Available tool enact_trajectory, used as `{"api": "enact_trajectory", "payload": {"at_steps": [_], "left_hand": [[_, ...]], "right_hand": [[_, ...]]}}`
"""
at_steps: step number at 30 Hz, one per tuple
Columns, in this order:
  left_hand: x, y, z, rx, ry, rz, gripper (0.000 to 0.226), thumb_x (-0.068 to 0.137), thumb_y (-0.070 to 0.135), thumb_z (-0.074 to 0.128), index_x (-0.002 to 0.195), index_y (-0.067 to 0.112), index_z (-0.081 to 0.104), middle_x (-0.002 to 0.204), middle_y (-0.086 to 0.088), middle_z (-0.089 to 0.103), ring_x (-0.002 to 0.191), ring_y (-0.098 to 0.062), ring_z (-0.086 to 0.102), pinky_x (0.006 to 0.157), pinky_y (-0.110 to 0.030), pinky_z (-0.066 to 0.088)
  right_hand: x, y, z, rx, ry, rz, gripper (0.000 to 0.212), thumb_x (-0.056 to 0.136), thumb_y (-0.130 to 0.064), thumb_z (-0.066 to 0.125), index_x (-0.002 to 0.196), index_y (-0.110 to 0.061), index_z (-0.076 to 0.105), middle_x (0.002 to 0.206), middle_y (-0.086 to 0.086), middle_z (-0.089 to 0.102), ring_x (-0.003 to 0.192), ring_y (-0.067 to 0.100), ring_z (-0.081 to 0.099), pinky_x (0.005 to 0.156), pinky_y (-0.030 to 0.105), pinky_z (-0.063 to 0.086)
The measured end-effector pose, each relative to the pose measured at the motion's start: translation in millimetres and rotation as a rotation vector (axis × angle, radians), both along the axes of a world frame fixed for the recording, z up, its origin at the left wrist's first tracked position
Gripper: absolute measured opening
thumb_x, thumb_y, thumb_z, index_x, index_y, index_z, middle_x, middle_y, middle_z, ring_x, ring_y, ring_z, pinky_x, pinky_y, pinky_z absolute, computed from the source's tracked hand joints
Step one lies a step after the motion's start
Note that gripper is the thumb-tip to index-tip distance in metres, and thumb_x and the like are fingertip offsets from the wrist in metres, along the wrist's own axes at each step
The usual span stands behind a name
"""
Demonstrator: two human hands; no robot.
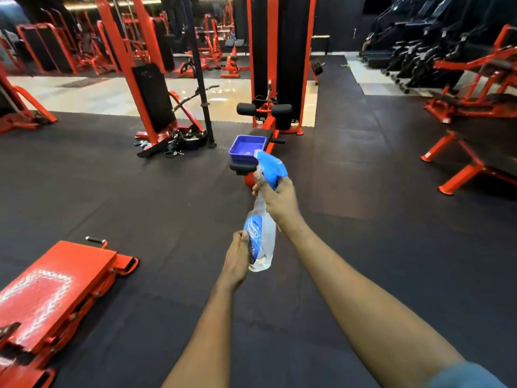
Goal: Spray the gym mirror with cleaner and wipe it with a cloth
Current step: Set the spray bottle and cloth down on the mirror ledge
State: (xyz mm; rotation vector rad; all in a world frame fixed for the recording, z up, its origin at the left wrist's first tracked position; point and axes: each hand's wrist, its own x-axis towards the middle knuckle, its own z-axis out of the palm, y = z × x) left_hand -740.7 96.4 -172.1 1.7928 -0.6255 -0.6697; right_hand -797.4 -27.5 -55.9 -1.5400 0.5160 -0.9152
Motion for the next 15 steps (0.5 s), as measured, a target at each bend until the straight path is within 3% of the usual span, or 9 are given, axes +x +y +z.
{"api": "enact_trajectory", "payload": {"at_steps": [9, 15], "left_hand": [[177, -199, -25, -0.019, -0.009, -0.012, 0.041, 0.111, 0.052, 0.027, 0.106, 0.018, 0.049, 0.099, 0.0, 0.061, 0.082, -0.012, 0.054, 0.078, -0.031, 0.047], [326, -333, -25, 0.002, 0.01, -0.041, 0.04, 0.11, 0.055, 0.027, 0.11, 0.022, 0.05, 0.117, -0.005, 0.065, 0.104, -0.019, 0.06, 0.096, -0.04, 0.049]], "right_hand": [[179, -196, -21, -0.017, 0.027, 0.0, 0.029, 0.097, -0.043, 0.069, 0.093, -0.015, 0.068, 0.08, 0.001, 0.072, 0.077, 0.014, 0.07, 0.085, 0.047, 0.06], [321, -326, -18, 0.011, 0.047, -0.005, 0.029, 0.1, -0.038, 0.068, 0.101, -0.009, 0.067, 0.083, 0.006, 0.07, 0.078, 0.014, 0.069, 0.085, 0.046, 0.06]]}}
